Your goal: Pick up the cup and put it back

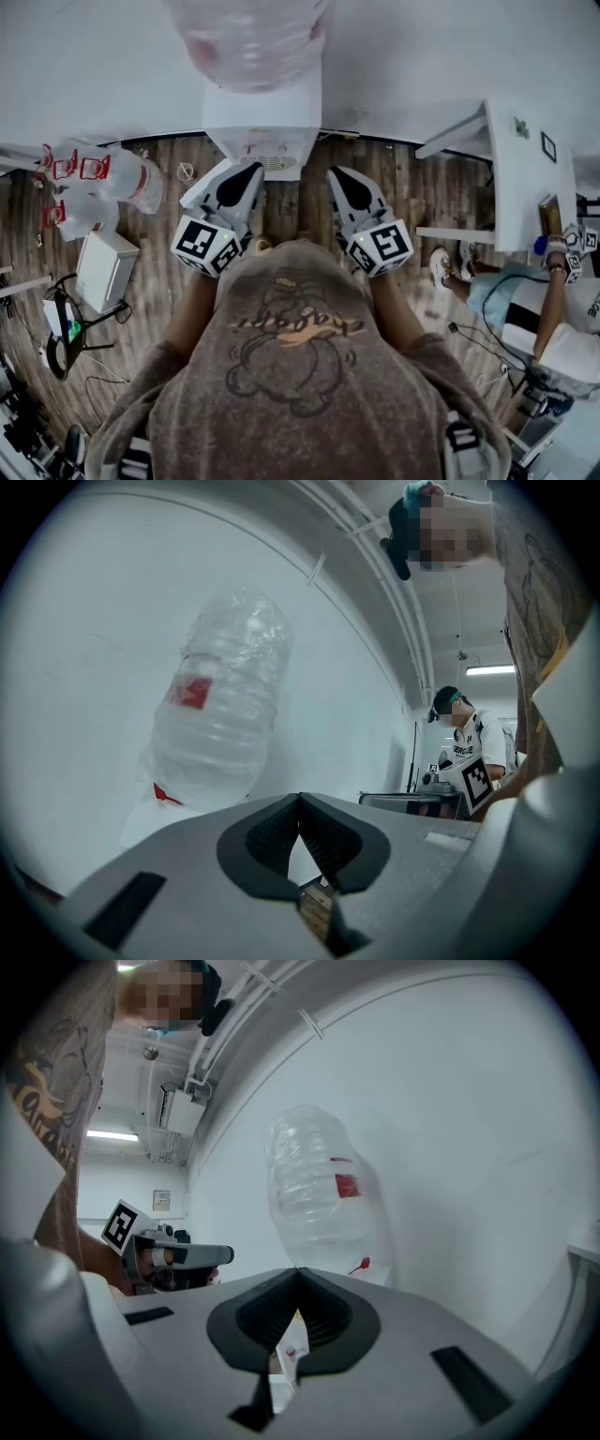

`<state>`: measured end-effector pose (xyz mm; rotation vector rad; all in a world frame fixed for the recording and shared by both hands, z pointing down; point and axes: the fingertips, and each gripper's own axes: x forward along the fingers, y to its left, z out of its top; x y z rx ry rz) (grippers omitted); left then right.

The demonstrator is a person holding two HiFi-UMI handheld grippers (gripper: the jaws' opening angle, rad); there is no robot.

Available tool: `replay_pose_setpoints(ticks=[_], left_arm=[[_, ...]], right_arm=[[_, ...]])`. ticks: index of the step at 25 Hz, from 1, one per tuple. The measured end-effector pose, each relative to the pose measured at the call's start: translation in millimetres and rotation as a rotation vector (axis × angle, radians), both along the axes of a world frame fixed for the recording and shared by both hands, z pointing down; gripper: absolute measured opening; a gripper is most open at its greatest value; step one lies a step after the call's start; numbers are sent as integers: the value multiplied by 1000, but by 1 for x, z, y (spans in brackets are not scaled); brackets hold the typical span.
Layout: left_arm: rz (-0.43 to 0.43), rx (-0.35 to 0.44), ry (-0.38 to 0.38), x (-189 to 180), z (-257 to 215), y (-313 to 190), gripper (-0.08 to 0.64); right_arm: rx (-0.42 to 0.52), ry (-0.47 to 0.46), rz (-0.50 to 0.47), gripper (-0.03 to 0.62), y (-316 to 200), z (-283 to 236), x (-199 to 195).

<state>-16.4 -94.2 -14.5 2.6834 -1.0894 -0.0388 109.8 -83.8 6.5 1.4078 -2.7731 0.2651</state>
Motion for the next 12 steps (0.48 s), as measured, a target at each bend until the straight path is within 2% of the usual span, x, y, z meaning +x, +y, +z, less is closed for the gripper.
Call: replay_pose_setpoints(ticks=[12], left_arm=[[-14, -3, 4, -7, 0, 4, 3]], right_arm=[[-14, 9, -15, -9, 4, 3, -1]])
